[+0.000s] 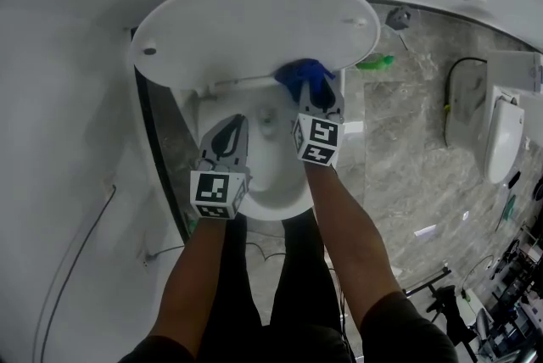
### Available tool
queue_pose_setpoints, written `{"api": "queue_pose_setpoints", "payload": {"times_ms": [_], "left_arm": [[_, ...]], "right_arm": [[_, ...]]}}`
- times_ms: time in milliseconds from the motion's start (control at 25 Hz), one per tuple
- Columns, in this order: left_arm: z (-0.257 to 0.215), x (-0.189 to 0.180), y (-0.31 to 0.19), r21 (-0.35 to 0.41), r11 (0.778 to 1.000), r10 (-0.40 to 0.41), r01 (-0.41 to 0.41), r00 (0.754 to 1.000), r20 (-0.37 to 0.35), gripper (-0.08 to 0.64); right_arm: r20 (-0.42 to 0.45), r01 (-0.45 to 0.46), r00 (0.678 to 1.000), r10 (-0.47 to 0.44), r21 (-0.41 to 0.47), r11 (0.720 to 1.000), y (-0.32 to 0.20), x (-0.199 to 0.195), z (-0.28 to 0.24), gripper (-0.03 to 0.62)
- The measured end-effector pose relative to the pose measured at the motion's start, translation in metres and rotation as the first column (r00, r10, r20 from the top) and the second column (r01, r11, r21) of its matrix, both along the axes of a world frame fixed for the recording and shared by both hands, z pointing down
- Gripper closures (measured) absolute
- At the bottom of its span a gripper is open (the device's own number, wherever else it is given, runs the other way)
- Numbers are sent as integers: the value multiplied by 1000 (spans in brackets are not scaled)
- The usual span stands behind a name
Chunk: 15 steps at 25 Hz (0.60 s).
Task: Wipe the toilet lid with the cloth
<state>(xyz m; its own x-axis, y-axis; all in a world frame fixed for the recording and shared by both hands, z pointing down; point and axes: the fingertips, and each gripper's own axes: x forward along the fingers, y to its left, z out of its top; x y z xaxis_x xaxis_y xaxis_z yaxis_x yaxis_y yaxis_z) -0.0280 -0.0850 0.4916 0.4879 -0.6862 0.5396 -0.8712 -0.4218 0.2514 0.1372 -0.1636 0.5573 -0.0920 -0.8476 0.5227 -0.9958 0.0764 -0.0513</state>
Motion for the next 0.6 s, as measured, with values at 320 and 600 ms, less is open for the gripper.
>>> {"api": "queue_pose_setpoints", "payload": {"times_ms": [320,600], "left_arm": [[-60,5,-5,47,998,-33,33,999,-10,532],[-160,-27,-28,199,980,-49,28,993,105,531]], "right_arm": [[23,134,990,-138,135,982,20,-23,-111,495],[66,203,973,-220,207,957,72,-26,-225,495]]}}
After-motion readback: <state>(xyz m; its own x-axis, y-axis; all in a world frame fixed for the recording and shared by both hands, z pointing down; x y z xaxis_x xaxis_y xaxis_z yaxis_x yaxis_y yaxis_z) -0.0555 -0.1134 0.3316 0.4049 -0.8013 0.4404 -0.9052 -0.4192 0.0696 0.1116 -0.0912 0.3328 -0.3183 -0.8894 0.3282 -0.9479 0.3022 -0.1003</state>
